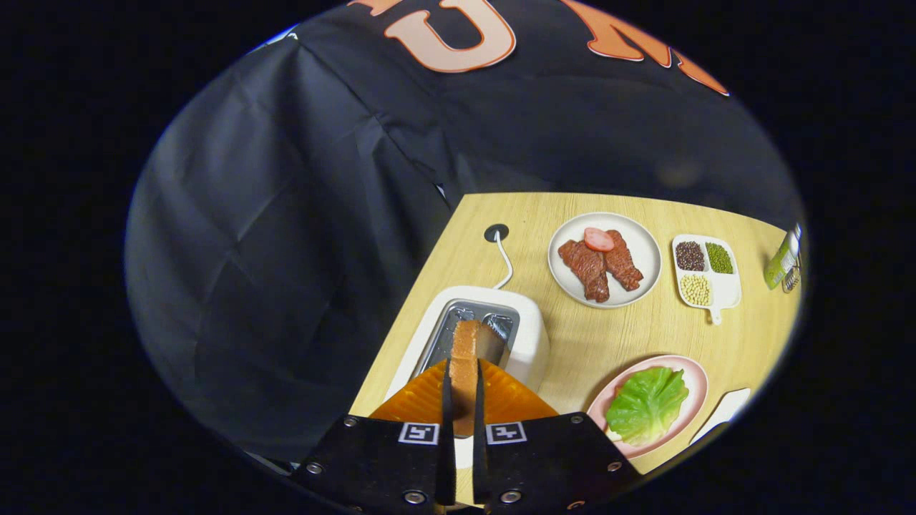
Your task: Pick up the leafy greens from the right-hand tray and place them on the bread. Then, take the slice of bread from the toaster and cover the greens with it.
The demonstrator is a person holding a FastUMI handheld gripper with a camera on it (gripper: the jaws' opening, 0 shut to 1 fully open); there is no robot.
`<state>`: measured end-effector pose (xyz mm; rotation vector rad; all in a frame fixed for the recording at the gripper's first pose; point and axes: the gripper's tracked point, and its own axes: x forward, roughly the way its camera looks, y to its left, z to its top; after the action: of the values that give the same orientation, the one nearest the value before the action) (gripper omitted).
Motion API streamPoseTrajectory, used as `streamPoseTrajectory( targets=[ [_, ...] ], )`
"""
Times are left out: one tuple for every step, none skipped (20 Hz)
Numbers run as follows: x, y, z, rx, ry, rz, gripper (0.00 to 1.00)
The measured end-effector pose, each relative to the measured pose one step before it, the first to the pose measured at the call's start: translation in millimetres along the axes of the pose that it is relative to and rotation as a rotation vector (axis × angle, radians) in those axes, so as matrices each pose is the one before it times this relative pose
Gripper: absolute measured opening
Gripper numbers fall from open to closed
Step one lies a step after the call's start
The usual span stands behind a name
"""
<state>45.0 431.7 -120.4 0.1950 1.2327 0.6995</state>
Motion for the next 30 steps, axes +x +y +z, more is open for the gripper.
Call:
streamPoseTrajectory(
  targets=[
    [-9.45,0.38,4.53,0.00592,-0.02133,0.01865,0.10],
    [-8.88,-0.41,3.33,0.01116,-0.02843,0.02178,0.10],
    [-10.11,-0.16,3.90,0.01158,-0.02658,0.02673,0.10],
    [-11.49,0.48,3.20,0.01790,-0.02175,0.03155,0.10],
    [-12.36,-2.63,3.50,0.01882,-0.02358,0.01939,0.09],
    [-12.12,-5.72,5.51,0.01333,-0.02312,0.01194,0.09],
    [-10.51,-6.74,4.99,0.02171,-0.02618,0.01500,0.09],
    [-9.61,-6.15,2.61,0.01985,-0.02239,0.00959,0.10],
    [-10.10,-9.03,1.18,0.01811,-0.01405,0.00730,0.09],
    [-9.15,-8.65,1.00,0.01684,-0.01400,0.00452,0.09],
    [-8.11,-11.25,2.00,0.02032,-0.01458,0.00071,0.09],
    [-7.65,-8.78,-0.79,0.01841,-0.00481,0.00072,0.09],
    [-6.16,-9.25,-1.36,0.01834,-0.00557,0.00094,0.09],
    [-3.98,-8.96,-1.33,0.01577,-0.00130,0.00048,0.09],
    [-4.44,-7.22,-1.20,0.01390,-0.00163,0.00271,0.09],
    [-4.08,-7.66,-1.18,0.01237,-0.00319,0.00105,0.09],
    [-1.63,-6.41,-1.25,0.00913,-0.00457,0.00306,0.09],
    [-3.22,-5.28,-1.86,0.00639,-0.00081,0.00231,0.09],
    [-0.68,-5.65,-2.95,0.00608,-0.00126,0.00189,0.09],
    [-2.17,-5.24,-3.79,0.00332,0.00140,-0.00013,0.09],
    [-0.70,-5.84,-4.37,0.00315,0.00158,0.00105,0.09],
    [-0.04,-4.76,-5.16,-0.00020,0.00681,0.00226,0.09],
    [1.00,-5.04,-3.93,0.00614,0.00271,0.00267,0.09],
    [1.58,-5.82,-5.42,0.00452,0.00521,0.00002,0.09],
    [1.12,-7.35,-3.66,0.00898,0.00249,-0.00223,0.09],
    [1.17,-7.68,-3.22,0.01045,0.00454,-0.00263,0.09],
    [1.43,-9.31,-2.11,0.01549,0.00369,-0.00691,0.09],
    [2.04,-8.38,-3.30,0.01533,0.00563,-0.00788,0.09],
    [3.52,-8.89,-1.73,0.01888,0.00356,-0.00664,0.09],
    [2.61,-7.61,-2.65,0.01723,0.00534,-0.00441,0.09]
  ],
)
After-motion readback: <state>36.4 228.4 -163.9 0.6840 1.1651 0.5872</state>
